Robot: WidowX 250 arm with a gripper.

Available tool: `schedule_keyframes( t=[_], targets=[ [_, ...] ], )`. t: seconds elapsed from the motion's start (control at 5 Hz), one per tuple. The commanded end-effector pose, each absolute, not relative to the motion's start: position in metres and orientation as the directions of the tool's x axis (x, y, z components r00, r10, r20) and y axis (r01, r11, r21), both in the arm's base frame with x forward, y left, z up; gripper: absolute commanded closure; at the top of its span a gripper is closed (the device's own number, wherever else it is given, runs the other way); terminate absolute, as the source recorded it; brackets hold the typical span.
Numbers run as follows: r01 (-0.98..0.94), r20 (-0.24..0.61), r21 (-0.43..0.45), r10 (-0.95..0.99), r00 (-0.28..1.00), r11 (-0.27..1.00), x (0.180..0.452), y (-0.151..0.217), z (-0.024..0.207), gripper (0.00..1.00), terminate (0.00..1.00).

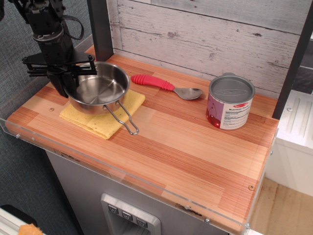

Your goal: Place the pot on top of the towel

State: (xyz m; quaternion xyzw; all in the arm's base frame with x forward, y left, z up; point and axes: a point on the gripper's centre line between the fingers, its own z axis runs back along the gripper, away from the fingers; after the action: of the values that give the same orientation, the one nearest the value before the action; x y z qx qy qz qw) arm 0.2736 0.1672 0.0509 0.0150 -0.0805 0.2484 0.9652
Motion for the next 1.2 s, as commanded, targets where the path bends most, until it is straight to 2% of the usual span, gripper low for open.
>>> schedule_keyframes(
  t=[0.0, 0.2, 0.4, 0.6, 1.0],
  targets=[
    [-0.482, 0.17, 0.061, 0.467, 0.868, 0.874, 0.286, 0.177, 0.043, 1.0, 0.0],
    [-0.477, 0.145, 0.026, 0.469, 0.871, 0.879, 0.284, 0.179, 0.038, 1.0, 0.0],
    [-0.472, 0.11, -0.007, 0.47, 0.876, 0.882, 0.283, 0.182, 0.038, 0.0, 0.0],
    [-0.48, 0.129, 0.005, 0.476, 0.87, 0.877, 0.282, 0.183, 0.049, 0.0, 0.0],
    [-0.444, 0.166, 0.145, 0.42, 0.892, 0.884, 0.28, 0.177, 0.085, 0.0, 0.0]
  ],
)
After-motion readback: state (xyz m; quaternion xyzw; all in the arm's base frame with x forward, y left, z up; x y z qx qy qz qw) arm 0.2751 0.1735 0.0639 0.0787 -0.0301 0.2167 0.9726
